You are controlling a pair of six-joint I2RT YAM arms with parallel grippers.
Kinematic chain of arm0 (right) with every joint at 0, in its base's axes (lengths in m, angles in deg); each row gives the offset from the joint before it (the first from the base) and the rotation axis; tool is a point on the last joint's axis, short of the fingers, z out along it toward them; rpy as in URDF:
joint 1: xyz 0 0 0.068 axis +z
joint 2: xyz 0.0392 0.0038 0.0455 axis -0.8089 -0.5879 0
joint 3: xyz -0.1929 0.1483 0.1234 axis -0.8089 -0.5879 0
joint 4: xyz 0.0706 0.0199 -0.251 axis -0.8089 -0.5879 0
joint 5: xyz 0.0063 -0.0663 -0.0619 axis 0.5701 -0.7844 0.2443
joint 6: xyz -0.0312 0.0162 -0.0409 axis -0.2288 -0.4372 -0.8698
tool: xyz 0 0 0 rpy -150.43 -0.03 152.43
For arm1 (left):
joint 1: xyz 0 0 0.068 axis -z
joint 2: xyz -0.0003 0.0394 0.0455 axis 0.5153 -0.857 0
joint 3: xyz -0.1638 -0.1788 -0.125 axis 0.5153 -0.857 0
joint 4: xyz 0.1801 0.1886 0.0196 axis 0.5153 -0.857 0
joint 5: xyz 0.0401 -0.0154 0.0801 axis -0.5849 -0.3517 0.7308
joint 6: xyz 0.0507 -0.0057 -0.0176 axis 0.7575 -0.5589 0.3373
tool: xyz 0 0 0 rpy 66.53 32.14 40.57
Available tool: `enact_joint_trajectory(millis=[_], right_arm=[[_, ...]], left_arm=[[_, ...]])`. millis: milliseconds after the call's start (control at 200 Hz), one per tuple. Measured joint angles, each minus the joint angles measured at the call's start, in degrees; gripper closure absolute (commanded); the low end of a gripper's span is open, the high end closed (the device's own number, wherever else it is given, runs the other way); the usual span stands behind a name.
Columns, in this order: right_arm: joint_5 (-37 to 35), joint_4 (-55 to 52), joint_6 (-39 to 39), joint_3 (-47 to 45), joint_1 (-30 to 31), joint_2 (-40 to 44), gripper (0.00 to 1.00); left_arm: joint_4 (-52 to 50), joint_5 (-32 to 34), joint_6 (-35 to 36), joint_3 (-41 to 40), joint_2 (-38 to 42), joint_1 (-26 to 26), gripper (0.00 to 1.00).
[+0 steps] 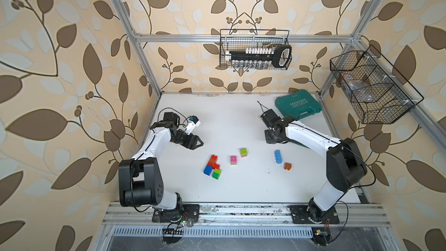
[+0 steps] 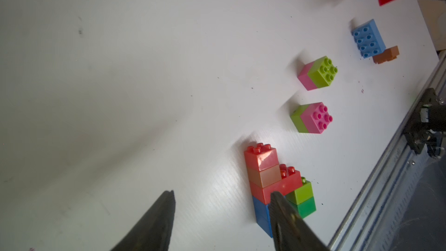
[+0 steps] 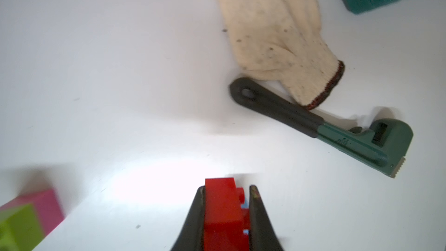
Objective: Assemble the letter h with lego
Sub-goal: Pick up the lego brick from the center of the board, then place the lego brick at the center of the board.
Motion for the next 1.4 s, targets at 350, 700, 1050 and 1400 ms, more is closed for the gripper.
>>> enact_joint_trajectory(millis=[350,700,1050,1400], right_arm=[[-4.61,-10.60,12.20,-1.51,13.64,-4.02,0.86],[-15.02,-15.34,23.06,-1.22,17.44,-17.16,0.67],[-9.77,-9.40,22.10,-1.27,21.57,-13.94,0.52],[3.54,1.11,19.87,-10.45,19.61,4.59,0.41]], left_arm=[[5.42,0.42,-4.61,-1.99,0.79,-2.51,0.36],[6.56,0.46,-5.49,-3.10,1.22,-2.51,0.36],[6.56,0.46,-5.51,-3.10,1.22,-2.51,0.36],[4.07,-4.72,-2.49,-2.80,1.22,-2.05,0.32]])
